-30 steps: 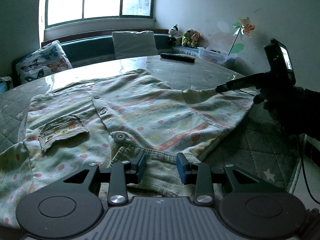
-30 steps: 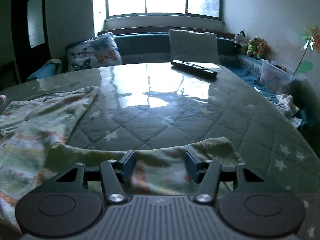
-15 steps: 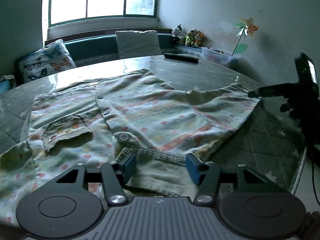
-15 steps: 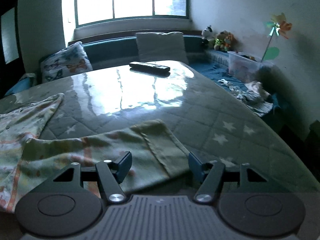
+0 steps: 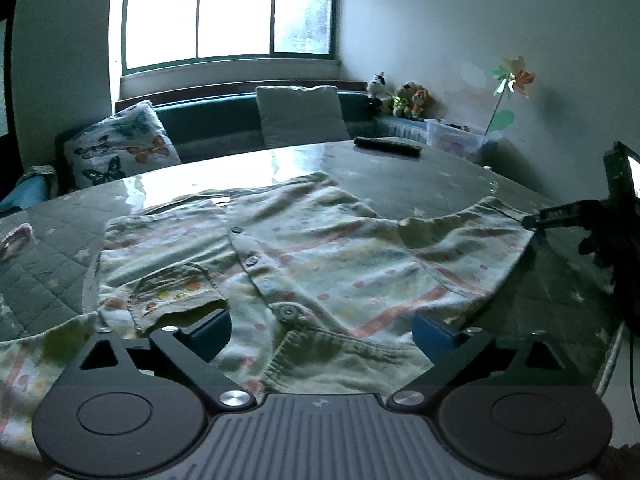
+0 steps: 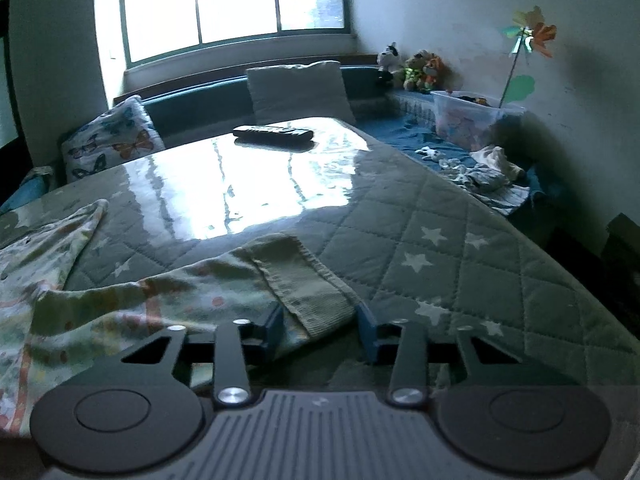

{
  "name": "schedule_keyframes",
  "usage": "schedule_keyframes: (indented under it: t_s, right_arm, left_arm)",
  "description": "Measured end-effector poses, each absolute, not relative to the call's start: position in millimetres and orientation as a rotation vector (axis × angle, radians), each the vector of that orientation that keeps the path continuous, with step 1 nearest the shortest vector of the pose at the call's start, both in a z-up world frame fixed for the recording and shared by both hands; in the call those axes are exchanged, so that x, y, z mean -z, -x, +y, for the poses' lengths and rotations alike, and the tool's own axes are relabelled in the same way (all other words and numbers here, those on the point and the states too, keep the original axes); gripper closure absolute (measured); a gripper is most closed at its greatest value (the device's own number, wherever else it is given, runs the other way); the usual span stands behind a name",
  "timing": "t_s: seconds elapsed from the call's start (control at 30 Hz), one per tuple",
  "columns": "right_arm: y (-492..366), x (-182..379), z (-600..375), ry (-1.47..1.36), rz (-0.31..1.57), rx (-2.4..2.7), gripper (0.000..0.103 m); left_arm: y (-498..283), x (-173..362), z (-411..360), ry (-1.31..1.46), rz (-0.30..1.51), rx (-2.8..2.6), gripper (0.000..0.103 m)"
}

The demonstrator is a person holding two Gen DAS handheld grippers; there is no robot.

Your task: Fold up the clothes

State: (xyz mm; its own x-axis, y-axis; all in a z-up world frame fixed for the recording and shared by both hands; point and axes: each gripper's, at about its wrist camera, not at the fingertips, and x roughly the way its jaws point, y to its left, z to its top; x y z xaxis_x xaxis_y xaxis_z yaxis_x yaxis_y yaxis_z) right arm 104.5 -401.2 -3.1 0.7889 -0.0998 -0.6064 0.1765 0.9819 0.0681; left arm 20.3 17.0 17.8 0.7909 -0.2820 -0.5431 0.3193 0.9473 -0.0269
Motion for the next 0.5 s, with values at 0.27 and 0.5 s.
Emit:
schedule_keyframes:
  t_s: [0.27, 0.5]
  right_arm:
    - [-106, -2, -408, -0.138, 0.620, 0.152, 0.060]
    - [-112, 3, -405, -0.123, 0.646, 0.137, 0.069]
  left_arm:
    - [-25, -18, 24, -0.050, 0.582, 0.291, 0.000]
    - [-32, -18, 32, -0.017, 0.594, 0.254, 0.000]
